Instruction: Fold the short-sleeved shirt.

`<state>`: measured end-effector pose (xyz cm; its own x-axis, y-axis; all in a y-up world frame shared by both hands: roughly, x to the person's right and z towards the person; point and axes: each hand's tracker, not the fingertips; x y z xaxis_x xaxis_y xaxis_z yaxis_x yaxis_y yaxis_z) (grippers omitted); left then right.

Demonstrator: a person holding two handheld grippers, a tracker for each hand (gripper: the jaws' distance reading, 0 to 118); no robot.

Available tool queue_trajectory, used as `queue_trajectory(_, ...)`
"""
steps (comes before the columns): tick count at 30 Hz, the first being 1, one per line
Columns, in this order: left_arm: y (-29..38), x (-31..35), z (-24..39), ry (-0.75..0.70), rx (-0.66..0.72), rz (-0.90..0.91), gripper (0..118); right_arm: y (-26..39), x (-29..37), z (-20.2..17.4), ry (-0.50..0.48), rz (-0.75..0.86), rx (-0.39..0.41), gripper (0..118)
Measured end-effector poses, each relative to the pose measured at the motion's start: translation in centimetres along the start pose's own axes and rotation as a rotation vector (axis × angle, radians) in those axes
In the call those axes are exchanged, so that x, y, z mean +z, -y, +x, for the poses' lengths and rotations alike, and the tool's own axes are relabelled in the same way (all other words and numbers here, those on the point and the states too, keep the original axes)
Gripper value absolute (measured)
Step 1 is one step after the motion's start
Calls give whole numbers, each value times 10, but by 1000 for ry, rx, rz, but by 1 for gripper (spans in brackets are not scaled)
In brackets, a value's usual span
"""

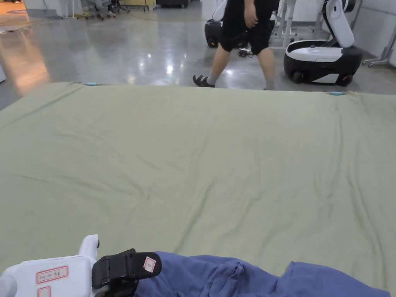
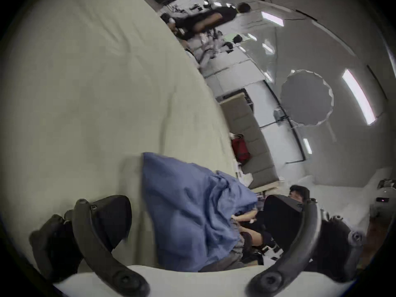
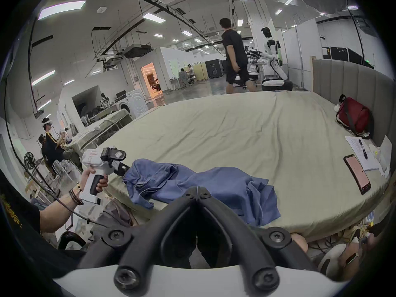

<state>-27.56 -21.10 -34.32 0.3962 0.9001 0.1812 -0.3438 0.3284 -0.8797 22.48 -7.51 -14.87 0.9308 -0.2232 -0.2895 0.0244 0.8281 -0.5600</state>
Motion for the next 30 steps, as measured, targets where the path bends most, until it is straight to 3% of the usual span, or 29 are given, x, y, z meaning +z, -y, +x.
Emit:
queue_trajectory(3,-17,-7,-32,-3,12,-6,118,-1,1,1,2,1,-5,3)
queue_trajectory(4,-20,-9,-35,-5,9,-13,112,-1,1,1,4,2,-4,3)
queue_trajectory(5,-23,-10,-35,-17,-15,-19,98,-2,1,1,5,2,-3,3)
queue_trajectory(6,-27,-9,-35,-71,-57,-15,63,-2,2,2,7,2,-3,3)
queue_trajectory(7,-6,-22,-8,-164,-96,2,12,-2,2,2,8,2,-3,3)
queue_trajectory(9,1,-29,-7,-338,-166,5,12,-2,2,2,7,1,-5,3)
queue_trajectory(11,-7,-22,-12,-219,-89,-8,12,-2,1,3,8,-1,-6,3)
queue_trajectory(18,-21,24,-7,-212,-98,48,12,-4,1,2,6,-1,-2,3)
queue_trajectory(27,-53,134,-11,-449,-85,173,12,-3,-3,-1,-2,-4,3,3)
queue_trajectory(30,-52,141,-8,-507,-76,163,12,-1,-7,-3,-6,-9,6,3)
